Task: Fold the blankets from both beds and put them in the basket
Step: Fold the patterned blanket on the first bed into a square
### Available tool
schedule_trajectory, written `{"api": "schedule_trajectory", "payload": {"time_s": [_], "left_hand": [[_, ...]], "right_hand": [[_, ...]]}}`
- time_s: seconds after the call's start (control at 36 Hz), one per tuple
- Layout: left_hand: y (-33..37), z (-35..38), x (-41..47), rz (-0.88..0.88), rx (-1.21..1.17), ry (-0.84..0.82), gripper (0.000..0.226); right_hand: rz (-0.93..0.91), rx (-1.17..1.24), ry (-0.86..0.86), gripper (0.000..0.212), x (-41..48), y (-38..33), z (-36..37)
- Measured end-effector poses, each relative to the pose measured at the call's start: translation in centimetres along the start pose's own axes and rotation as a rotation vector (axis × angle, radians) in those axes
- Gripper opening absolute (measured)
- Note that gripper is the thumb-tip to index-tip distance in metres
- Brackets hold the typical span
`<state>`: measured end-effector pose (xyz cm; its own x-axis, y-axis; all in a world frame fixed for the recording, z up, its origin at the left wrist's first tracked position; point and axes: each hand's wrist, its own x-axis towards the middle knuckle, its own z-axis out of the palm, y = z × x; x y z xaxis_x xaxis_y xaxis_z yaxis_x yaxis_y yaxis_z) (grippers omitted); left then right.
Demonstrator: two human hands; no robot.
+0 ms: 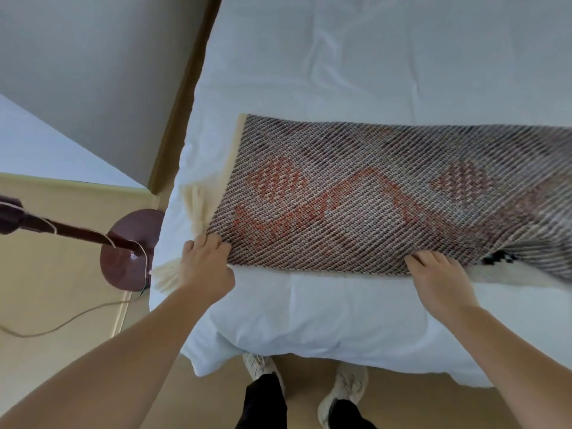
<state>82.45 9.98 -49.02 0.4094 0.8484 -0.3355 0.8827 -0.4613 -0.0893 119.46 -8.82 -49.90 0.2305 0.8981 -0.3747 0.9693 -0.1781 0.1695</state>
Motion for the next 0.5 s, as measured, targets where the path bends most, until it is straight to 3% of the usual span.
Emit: {"api": "schedule_trajectory", "payload": {"time_s": [0.17, 0.28, 0.39, 0.5], "left_hand": [[8.9, -1.5, 1.6, 0.288, -0.079, -0.015, 0.047], [18.6, -2.4, 1.8, 0.452, -0.174, -0.007, 0.043], [28.0, -2.9, 1.1, 0.542, -0.217, 0.011, 0.055], [35.6, -3.3, 0.8, 0.591, -0.203, 0.027, 0.059]], "right_hand": [[0.084, 0.014, 0.080, 0.046, -1.0, 2.6, 0.4], [0.119, 0.085, 0.199, 0.048, -2.3, 6.4, 1.9], [0.146, 0.156, 0.336, 0.041, -3.8, 11.3, 3.8], [0.212, 0.183, 0.294, 0.031, -5.2, 17.2, 5.9]]}}
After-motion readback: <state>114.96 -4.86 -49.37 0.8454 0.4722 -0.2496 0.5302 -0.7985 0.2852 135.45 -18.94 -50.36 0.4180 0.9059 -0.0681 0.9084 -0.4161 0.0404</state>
